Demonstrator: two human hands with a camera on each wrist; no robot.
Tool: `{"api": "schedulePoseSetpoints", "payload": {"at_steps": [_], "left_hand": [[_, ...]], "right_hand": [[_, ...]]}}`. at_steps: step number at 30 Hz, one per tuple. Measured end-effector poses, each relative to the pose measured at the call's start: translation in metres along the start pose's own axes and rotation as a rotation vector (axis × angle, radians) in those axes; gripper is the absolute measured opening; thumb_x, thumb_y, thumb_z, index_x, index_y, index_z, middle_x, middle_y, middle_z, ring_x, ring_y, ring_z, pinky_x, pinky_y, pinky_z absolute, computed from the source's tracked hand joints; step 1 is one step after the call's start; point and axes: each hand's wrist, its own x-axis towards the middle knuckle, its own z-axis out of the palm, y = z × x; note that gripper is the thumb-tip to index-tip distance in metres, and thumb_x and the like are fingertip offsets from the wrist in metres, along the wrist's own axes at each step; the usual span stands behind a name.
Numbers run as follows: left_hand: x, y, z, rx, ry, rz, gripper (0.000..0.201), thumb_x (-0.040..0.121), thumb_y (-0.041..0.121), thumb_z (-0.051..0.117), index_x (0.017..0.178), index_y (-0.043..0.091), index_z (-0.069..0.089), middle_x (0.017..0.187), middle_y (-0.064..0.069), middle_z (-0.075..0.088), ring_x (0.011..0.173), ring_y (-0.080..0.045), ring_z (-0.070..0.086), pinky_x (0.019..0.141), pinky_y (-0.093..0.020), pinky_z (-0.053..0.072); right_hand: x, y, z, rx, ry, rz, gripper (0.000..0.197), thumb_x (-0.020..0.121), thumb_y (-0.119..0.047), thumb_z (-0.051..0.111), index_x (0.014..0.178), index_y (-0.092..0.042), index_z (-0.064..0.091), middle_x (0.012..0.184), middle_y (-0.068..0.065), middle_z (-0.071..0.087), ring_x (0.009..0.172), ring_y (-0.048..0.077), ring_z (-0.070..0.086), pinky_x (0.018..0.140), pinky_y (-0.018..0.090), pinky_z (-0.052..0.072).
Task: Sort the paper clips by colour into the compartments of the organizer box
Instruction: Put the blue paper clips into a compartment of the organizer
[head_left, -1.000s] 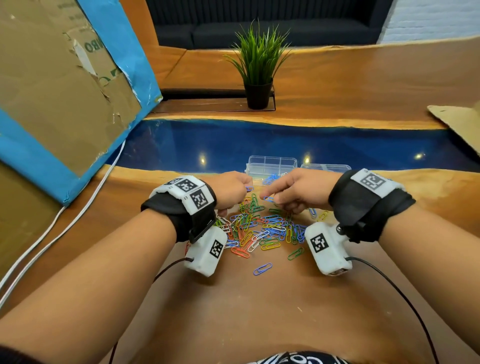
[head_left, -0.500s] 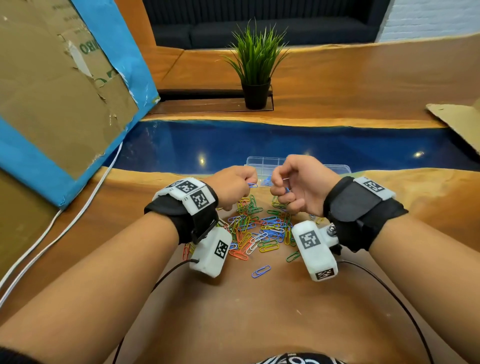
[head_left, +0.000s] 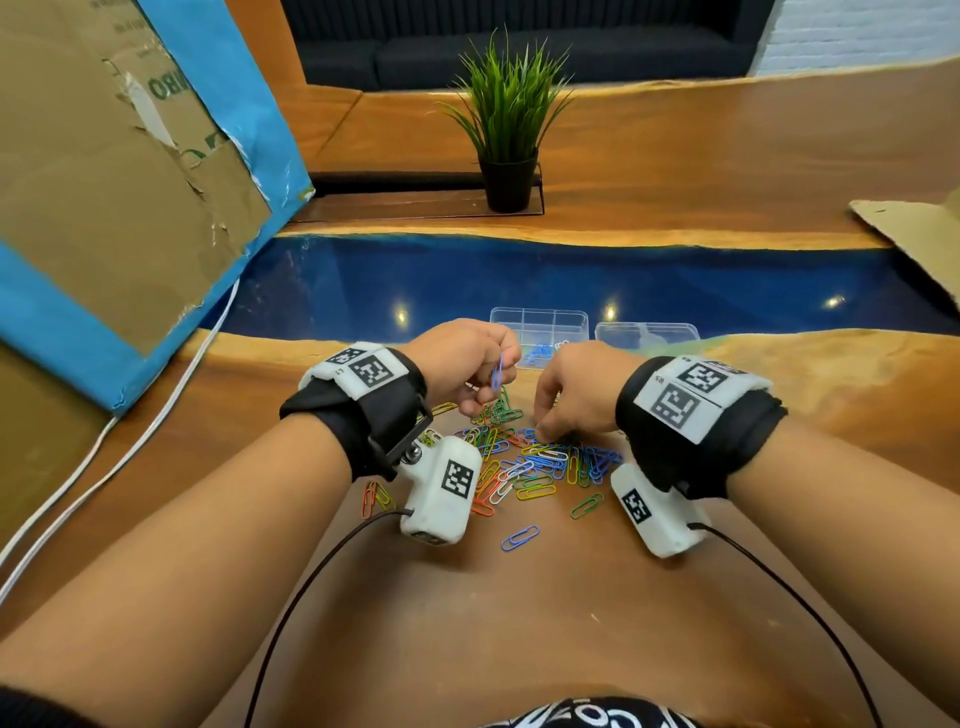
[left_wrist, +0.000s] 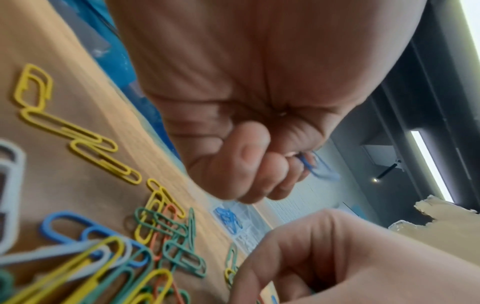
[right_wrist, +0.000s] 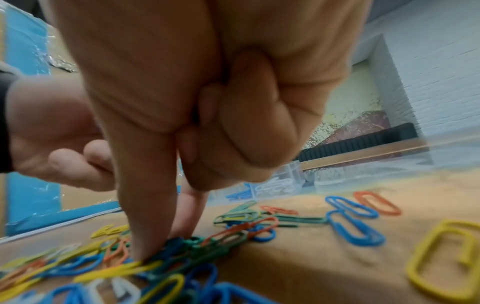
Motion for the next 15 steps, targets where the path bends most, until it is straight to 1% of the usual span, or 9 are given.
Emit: {"api": "schedulePoseSetpoints", "payload": {"at_steps": [2,4,5,6,7,9,11,13,15], "left_hand": [[-0.002,0.001,-0.001,-0.025,0.025,-0.007,0.032,0.068,-0.013,0.017,0.060,0.011,0.036,0.054,-0.006,0.037,0.040,-0.014,0.035,0.037,-0.012,0.023],[-0.003,-0.001,-0.002,-0.056,0.046,-0.015,0.030,0.071,-0.010,0.019,0.060,0.011,0.036,0.051,-0.005,0.043,0.039,-0.016,0.040,0.036,-0.013,0.024],[-0.004,-0.001,-0.003,-0.074,0.060,-0.020,0.029,0.073,-0.008,0.020,0.061,0.012,0.037,0.049,-0.004,0.045,0.038,-0.016,0.042,0.036,-0.013,0.024],[-0.004,-0.002,-0.004,-0.094,0.074,-0.024,0.029,0.074,-0.007,0.021,0.062,0.013,0.038,0.047,-0.003,0.046,0.038,-0.016,0.043,0.035,-0.014,0.024],[-0.004,-0.002,-0.005,-0.111,0.082,-0.030,0.029,0.075,-0.006,0.021,0.063,0.013,0.039,0.047,-0.002,0.046,0.037,-0.016,0.043,0.036,-0.014,0.024],[-0.004,-0.002,-0.006,-0.123,0.079,-0.056,0.029,0.076,-0.005,0.021,0.068,0.014,0.041,0.051,-0.003,0.043,0.039,-0.015,0.040,0.037,-0.014,0.024],[-0.002,0.001,-0.006,-0.118,0.081,-0.096,0.028,0.078,-0.004,0.020,0.072,0.014,0.041,0.056,-0.003,0.038,0.044,-0.015,0.035,0.040,-0.014,0.023],[0.000,0.005,-0.005,-0.105,0.110,-0.148,0.023,0.080,-0.002,0.023,0.078,0.014,0.040,0.061,-0.003,0.036,0.049,-0.015,0.031,0.041,-0.014,0.024],[0.002,0.011,-0.002,-0.093,0.153,-0.181,0.017,0.084,0.002,0.028,0.083,0.013,0.040,0.066,-0.003,0.036,0.051,-0.014,0.029,0.042,-0.015,0.025]], "right_hand": [[-0.001,-0.001,-0.002,-0.014,0.000,-0.010,0.005,0.075,-0.027,0.074,0.077,-0.023,0.072,0.064,-0.010,0.057,0.068,0.010,0.054,0.052,0.018,0.040],[-0.002,0.000,-0.001,0.012,-0.020,-0.007,0.006,0.077,-0.027,0.069,0.076,-0.021,0.070,0.069,-0.005,0.061,0.071,0.013,0.055,0.060,0.021,0.046],[-0.002,0.002,-0.002,0.030,-0.033,-0.002,0.008,0.078,-0.028,0.068,0.076,-0.020,0.068,0.070,-0.003,0.061,0.069,0.014,0.055,0.062,0.023,0.047],[-0.002,0.003,-0.004,0.059,-0.045,0.008,0.010,0.079,-0.028,0.066,0.075,-0.019,0.066,0.068,-0.001,0.060,0.065,0.015,0.054,0.059,0.024,0.047],[-0.002,0.005,-0.006,0.120,-0.059,0.032,0.012,0.080,-0.028,0.063,0.075,-0.018,0.063,0.065,0.000,0.056,0.059,0.017,0.051,0.053,0.024,0.044],[-0.002,0.006,-0.010,0.387,-0.104,0.108,0.015,0.084,-0.022,0.054,0.071,-0.013,0.055,0.060,0.002,0.048,0.051,0.018,0.044,0.044,0.020,0.038],[-0.001,0.011,-0.013,0.729,-0.141,0.159,0.020,0.085,-0.012,0.045,0.065,-0.011,0.045,0.060,0.005,0.044,0.048,0.016,0.038,0.041,0.019,0.034],[0.001,0.017,-0.017,0.986,-0.145,0.157,0.020,0.083,-0.006,0.041,0.064,-0.011,0.042,0.064,0.007,0.048,0.049,0.015,0.040,0.039,0.018,0.036],[0.005,0.021,-0.020,1.129,-0.138,0.150,0.017,0.081,-0.001,0.040,0.067,-0.010,0.042,0.066,0.008,0.050,0.049,0.015,0.045,0.038,0.017,0.039]]}}
